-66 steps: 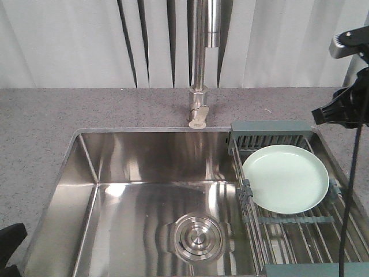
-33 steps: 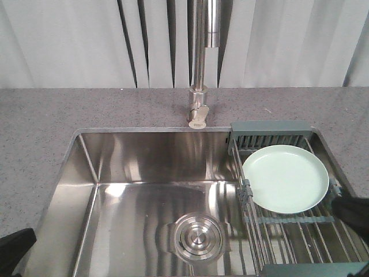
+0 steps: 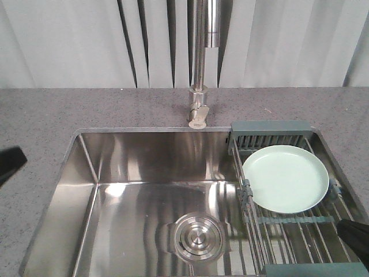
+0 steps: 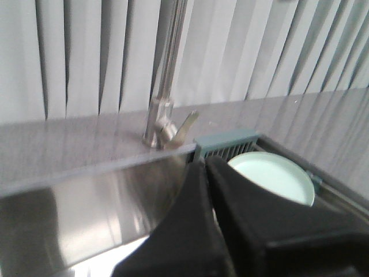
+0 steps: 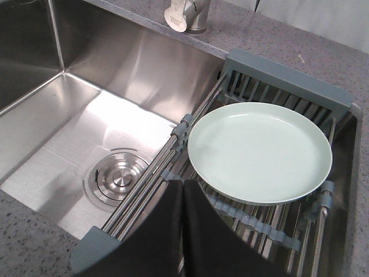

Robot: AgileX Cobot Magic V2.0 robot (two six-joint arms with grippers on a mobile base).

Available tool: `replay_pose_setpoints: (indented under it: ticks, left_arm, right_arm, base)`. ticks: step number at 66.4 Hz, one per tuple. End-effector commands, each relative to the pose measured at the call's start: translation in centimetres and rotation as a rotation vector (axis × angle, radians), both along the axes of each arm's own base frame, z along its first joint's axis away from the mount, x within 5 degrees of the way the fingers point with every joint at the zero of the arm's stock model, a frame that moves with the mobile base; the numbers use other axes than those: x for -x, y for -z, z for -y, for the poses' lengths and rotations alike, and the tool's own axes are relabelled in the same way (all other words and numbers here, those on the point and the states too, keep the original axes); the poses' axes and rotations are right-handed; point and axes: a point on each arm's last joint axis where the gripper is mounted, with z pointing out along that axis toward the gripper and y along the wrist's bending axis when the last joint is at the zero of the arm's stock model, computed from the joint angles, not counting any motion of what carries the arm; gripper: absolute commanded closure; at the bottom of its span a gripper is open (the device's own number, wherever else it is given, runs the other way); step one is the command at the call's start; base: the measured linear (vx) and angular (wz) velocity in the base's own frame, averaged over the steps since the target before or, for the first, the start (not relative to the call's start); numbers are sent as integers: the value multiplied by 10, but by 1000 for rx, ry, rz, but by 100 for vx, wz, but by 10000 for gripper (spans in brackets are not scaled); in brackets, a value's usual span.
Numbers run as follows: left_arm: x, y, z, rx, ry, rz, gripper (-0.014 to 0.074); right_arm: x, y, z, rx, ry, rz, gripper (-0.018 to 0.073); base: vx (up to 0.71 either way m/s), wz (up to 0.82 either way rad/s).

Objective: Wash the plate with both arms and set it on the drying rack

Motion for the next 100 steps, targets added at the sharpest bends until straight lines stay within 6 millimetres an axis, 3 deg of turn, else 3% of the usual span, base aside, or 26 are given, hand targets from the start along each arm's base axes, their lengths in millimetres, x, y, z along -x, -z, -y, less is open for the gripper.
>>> replay_pose_setpoints:
  ticks: [1,13,31,51,66,78,100]
  left_arm:
    - [-17,-37,2,103,45,17,603]
    - [-67,-63,13,150,261,-70,603]
    - [-143,-55,48,247,464,-207,603]
    - [-202,-17,109,324,519,-352,603]
    - [-227,20,158,312,573,-451,603]
    - [-254,52,175,373,537,-522,603]
    - [-291,83,188,438,499,-555,603]
  right_arm:
    - [-4,-12,2,-23,34,75,566]
    - [-4,-12,2,-28,34,74,566]
    - [-4,-12,2,-29,34,74,566]
    - [-4,-12,1,-30,33,72,566]
    - [-4,-12,1,-30,33,72,566]
    - [-4,-12,1,-33,33,71,566]
    - [-4,-12,1,-35,34,71,566]
  base:
    - [0,0]
    - [0,0]
    - [0,0]
    - [0,0]
    - [0,0]
    - [0,0]
    - [0,0]
